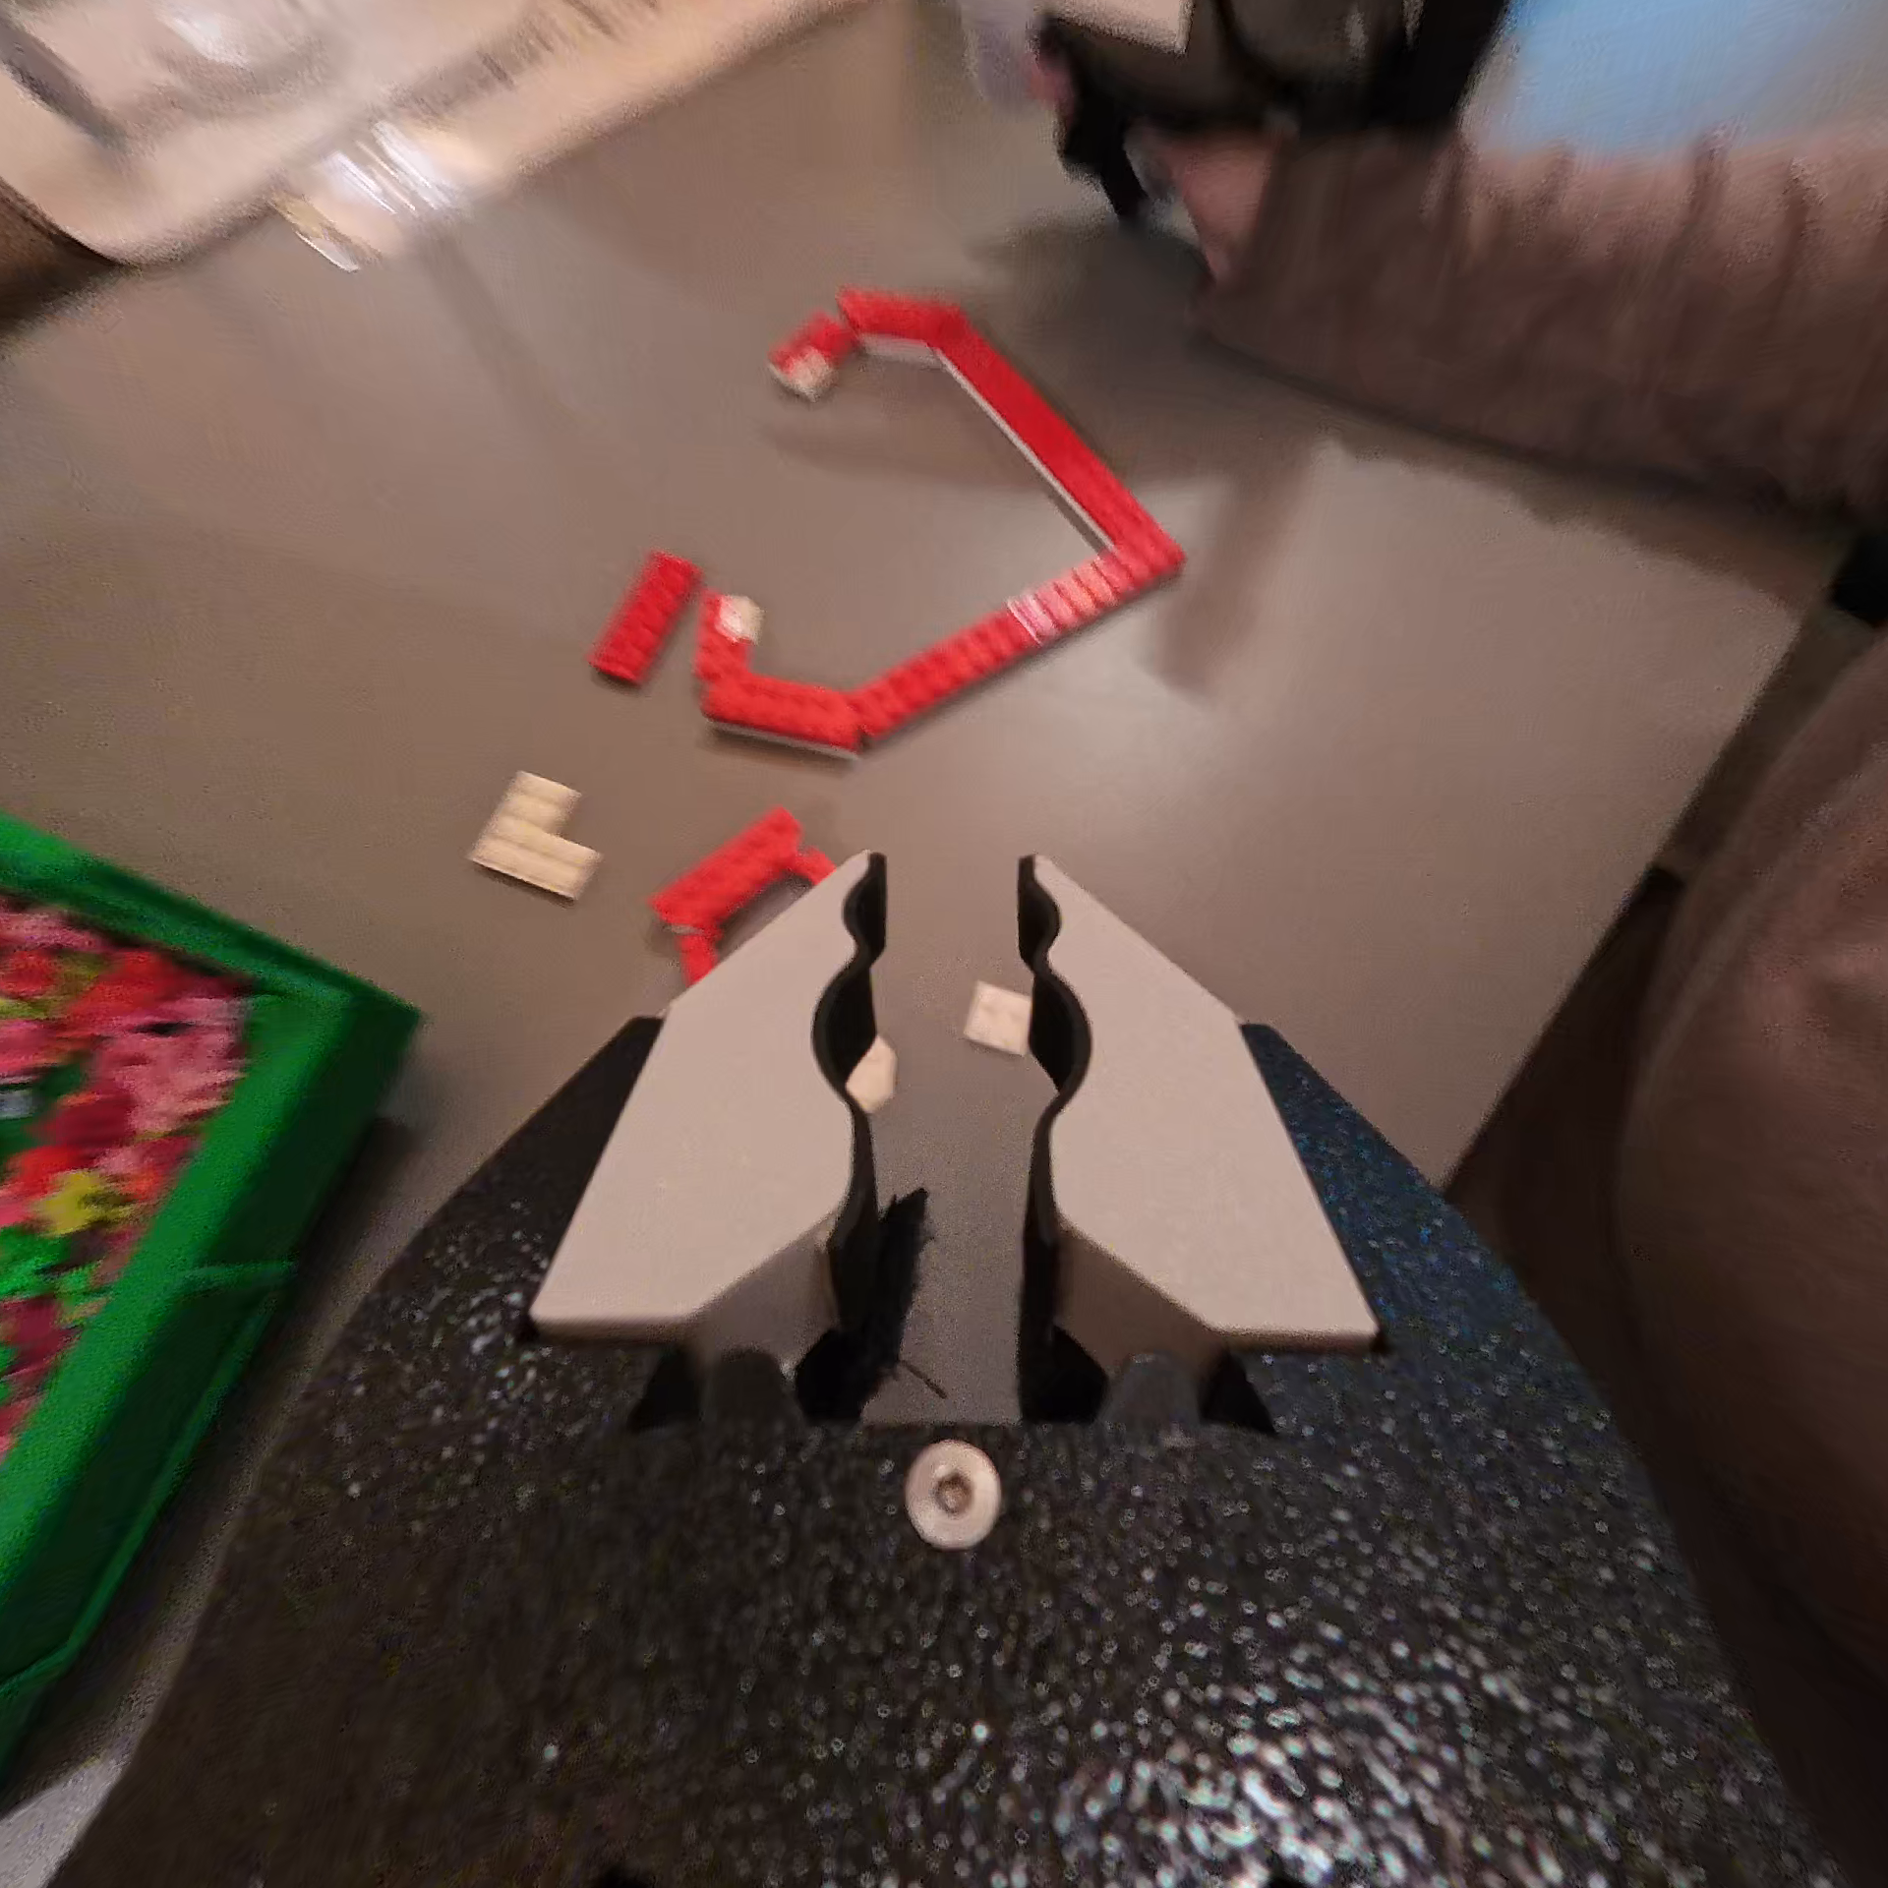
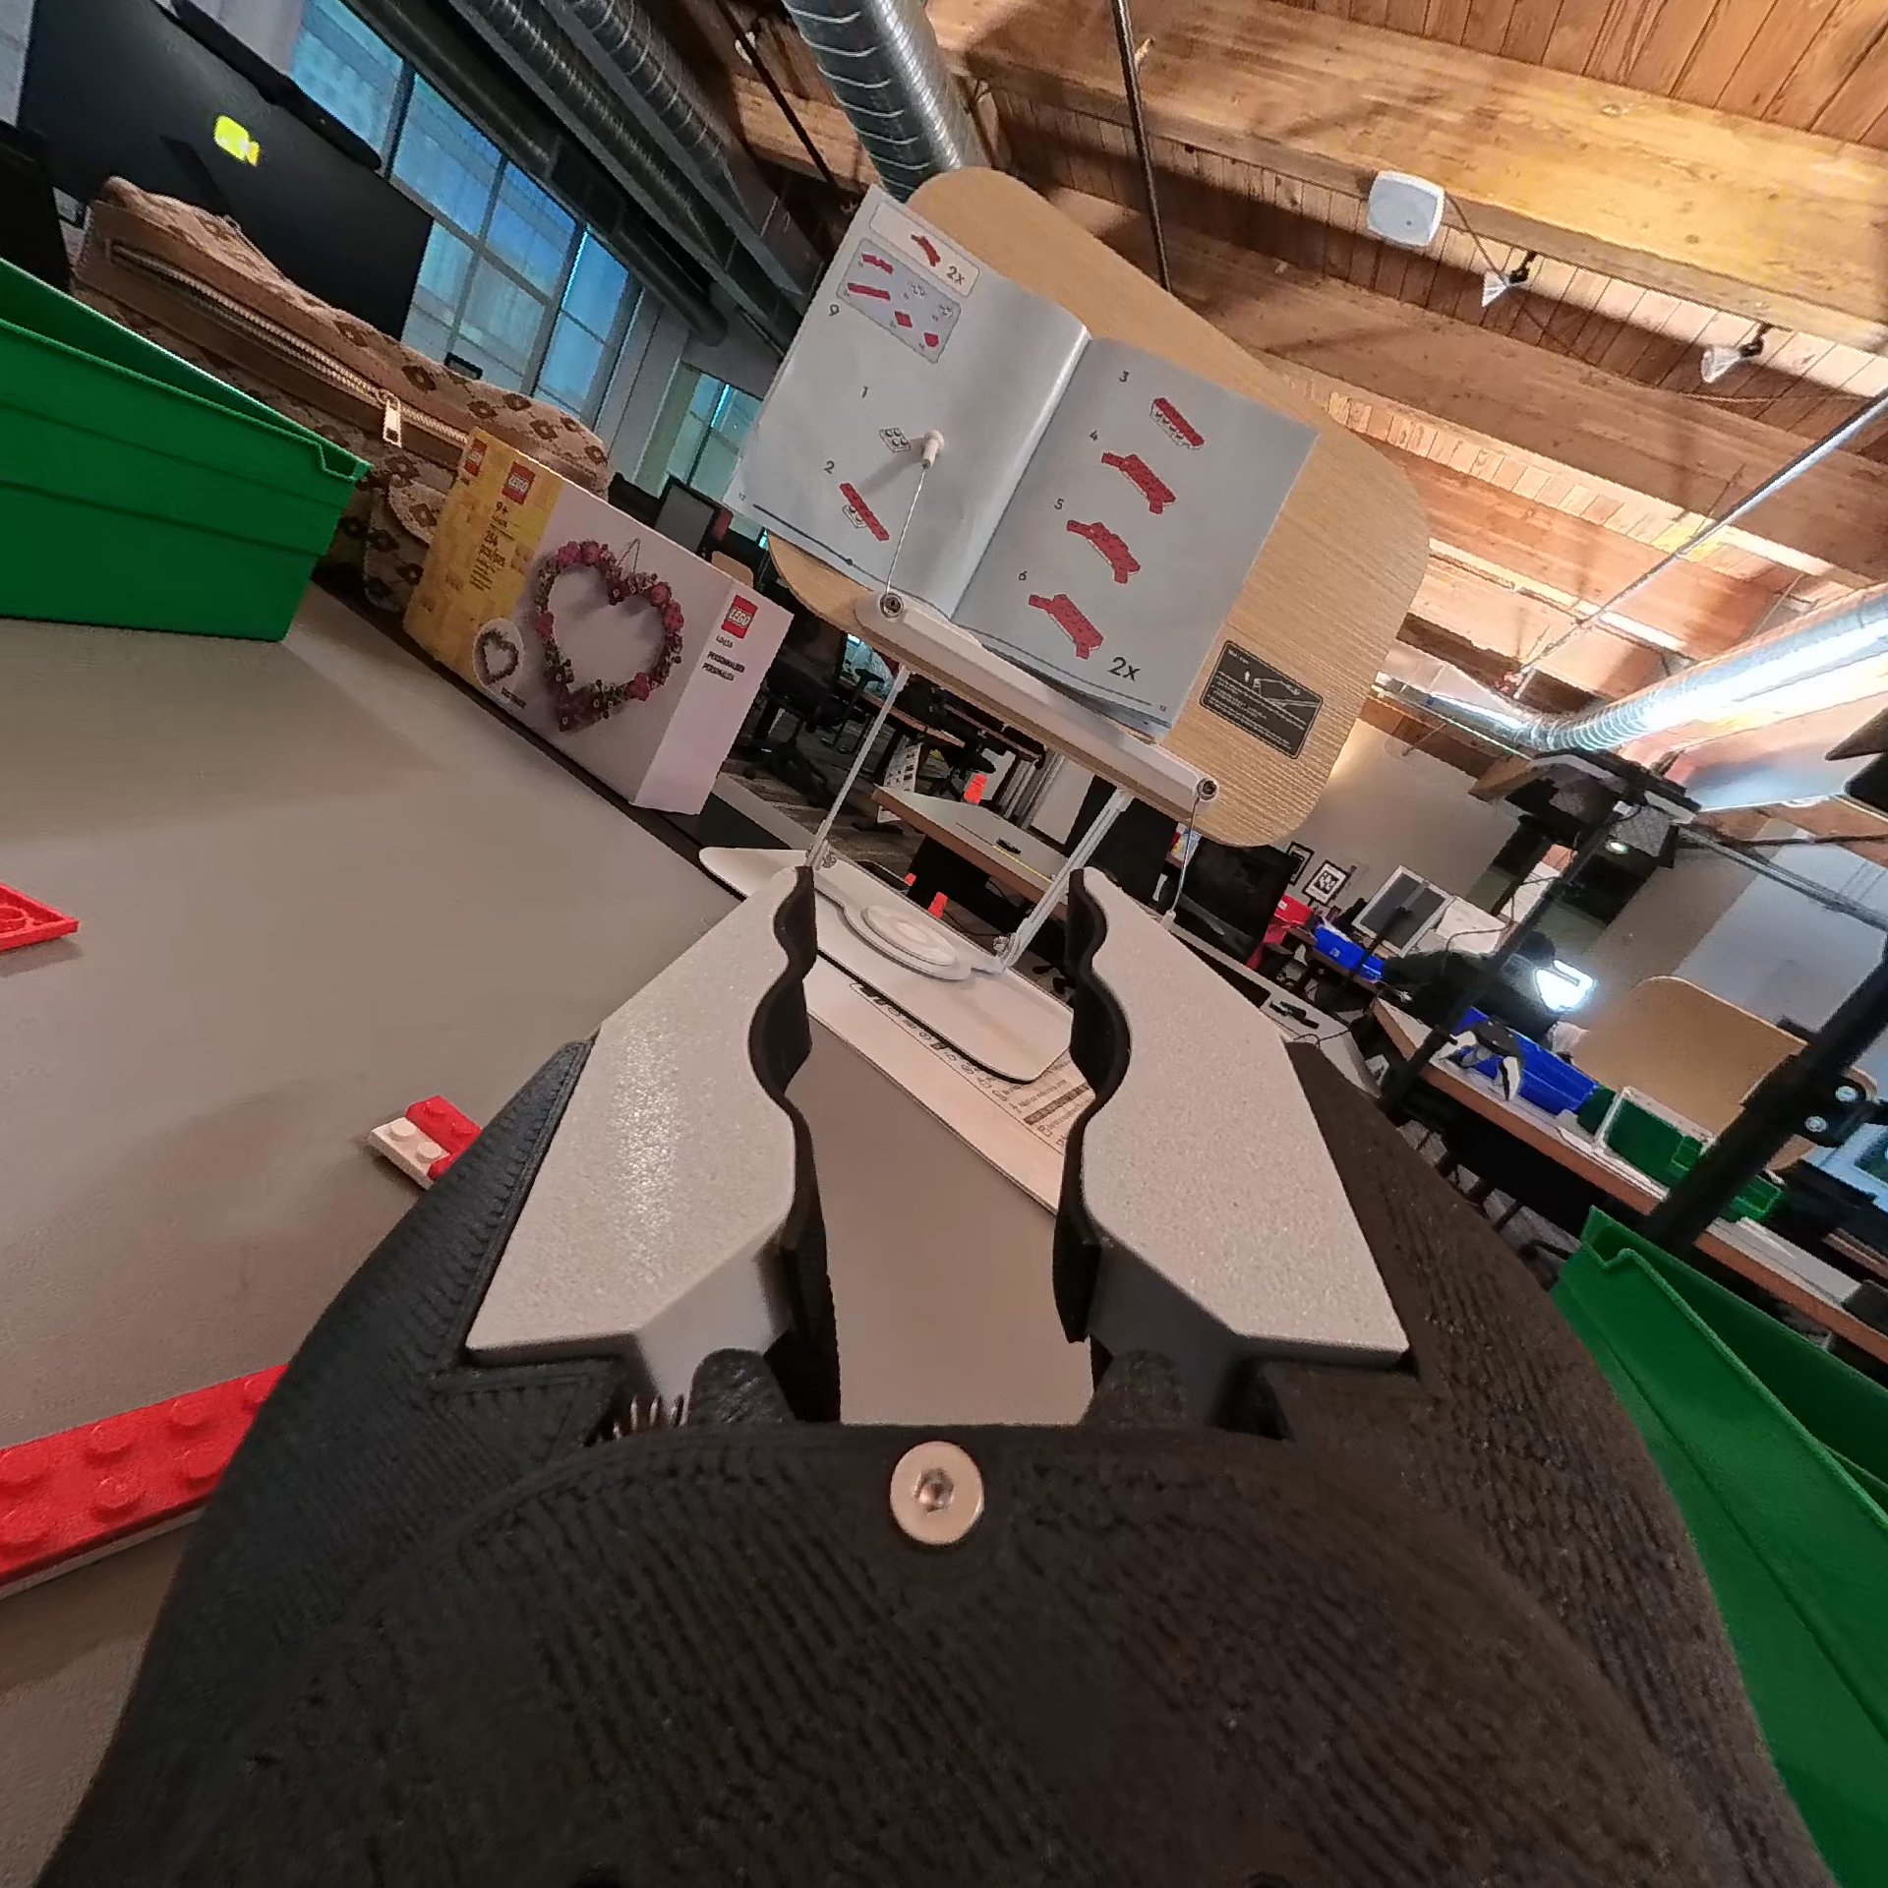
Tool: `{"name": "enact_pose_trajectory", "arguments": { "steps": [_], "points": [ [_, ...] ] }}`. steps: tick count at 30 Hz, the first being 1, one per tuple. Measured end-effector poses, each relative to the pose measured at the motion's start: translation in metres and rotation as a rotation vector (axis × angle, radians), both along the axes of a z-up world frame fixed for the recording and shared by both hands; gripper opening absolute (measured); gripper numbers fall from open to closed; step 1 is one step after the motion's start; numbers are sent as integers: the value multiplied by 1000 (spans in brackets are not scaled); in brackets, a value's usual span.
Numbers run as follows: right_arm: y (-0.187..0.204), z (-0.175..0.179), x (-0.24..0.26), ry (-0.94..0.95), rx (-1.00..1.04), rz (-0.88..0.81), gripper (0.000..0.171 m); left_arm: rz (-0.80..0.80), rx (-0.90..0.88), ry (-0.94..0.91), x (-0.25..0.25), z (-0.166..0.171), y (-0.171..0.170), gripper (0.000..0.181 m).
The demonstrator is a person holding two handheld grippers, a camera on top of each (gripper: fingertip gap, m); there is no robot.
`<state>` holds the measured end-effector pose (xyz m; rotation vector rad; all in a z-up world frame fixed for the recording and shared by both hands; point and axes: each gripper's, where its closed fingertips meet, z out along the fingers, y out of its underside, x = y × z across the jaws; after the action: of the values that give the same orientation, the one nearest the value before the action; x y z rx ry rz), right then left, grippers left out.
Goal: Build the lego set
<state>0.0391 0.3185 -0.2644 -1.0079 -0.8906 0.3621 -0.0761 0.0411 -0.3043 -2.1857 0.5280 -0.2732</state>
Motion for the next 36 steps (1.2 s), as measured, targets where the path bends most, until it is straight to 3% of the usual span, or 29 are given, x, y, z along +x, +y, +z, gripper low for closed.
{"name": "enact_pose_trajectory", "arguments": {
  "steps": [3,7,13,22,36],
  "points": [
    [0,0,0,-1,0,0,48,291,248,51,-51,48,16,24],
    [0,0,0,-2,0,0,48,571,477,108,-109,94,4,22],
    [-1,0,1,-4,2,1,48,741,439,143,-163,113,-23,23],
    [-2,-2,2,-34,26,-8,48,527,223,247,-193,125,1,26],
    [21,-13,10,-154,78,-166,47,100,-243,369,-233,29,46,33]
  ]
}}
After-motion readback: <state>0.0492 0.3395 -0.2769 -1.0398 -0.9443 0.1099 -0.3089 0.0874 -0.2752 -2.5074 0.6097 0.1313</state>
